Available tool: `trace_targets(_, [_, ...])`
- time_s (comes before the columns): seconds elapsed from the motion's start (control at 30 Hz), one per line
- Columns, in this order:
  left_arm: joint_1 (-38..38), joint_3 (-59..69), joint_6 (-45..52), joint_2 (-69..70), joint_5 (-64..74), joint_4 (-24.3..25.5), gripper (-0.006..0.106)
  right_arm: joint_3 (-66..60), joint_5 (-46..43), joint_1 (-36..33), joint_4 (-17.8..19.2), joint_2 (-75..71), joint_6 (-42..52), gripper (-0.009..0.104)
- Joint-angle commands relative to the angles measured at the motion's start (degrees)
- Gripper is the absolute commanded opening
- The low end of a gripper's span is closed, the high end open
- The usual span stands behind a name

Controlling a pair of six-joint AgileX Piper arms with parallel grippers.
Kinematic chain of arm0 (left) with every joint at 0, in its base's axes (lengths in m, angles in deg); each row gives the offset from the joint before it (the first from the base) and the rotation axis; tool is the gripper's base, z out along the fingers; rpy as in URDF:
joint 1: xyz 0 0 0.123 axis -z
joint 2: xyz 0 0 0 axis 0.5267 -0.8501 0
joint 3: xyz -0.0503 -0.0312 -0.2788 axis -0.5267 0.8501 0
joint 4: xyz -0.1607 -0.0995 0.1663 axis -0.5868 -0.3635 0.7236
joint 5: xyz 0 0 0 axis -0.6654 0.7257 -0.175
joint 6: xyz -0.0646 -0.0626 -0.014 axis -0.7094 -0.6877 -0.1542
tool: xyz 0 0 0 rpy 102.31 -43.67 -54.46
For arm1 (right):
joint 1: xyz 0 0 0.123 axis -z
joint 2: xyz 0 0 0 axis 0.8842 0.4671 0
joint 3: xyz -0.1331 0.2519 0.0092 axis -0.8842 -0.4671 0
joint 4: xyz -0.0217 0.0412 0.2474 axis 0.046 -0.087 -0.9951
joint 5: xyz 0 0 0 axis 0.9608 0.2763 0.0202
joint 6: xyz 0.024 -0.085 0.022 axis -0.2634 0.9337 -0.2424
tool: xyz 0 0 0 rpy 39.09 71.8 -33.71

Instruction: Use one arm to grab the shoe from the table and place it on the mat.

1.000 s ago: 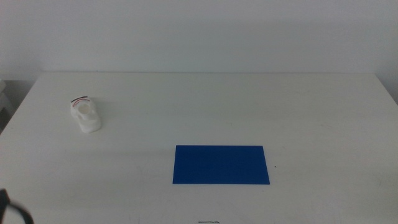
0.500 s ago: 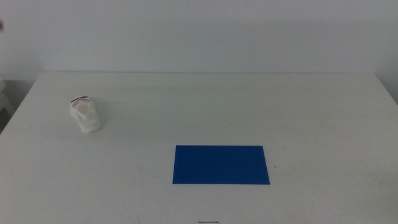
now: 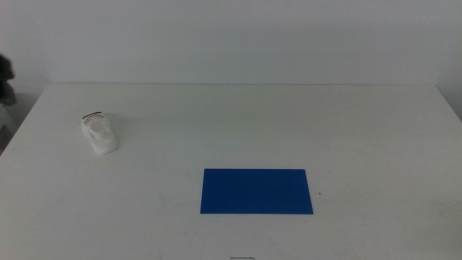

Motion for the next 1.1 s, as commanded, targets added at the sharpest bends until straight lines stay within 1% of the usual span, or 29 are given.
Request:
trace_targets(0.0, [0.10,-5.08,-2.60,-3.57,-1.11,-0.25,0.081,1.06,-4.41,-0.09,0.51,-1.11,0.30,0.094])
trace_targets(0.37, [0.10,-27.26,-6.28,-27.73,8.16,-3.48,0.082,1.06,-4.41,-0.09,0.51,-1.11,0.30,0.094])
trace_targets(0.5, [0.10,-33.56,-8.52,-35.36,11.04,-5.88,0.083,1.06,-4.41,-0.09,0.51,-1.11,0.30,0.094])
trace_targets(0.67, [0.10,-39.65,-8.84,-44.44,11.68,-8.76,0.093,1.06,-4.41,-0.09,0.51,-1.11,0.30,0.094])
trace_targets(0.77, [0.10,-42.41,-8.92,-48.73,11.32,-11.31,0.094,1.06,-4.41,-0.09,0.51,-1.11,0.30,0.094])
trace_targets(0.93, [0.10,-47.37,-11.09,-54.73,11.52,-11.55,0.094,1.06,-4.41,-0.09,0.51,-1.11,0.30,0.094])
trace_targets(1.07, [0.10,-50.45,-13.41,-58.44,12.86,-10.73,0.094,1.06,-4.41,-0.09,0.51,-1.11,0.30,0.094])
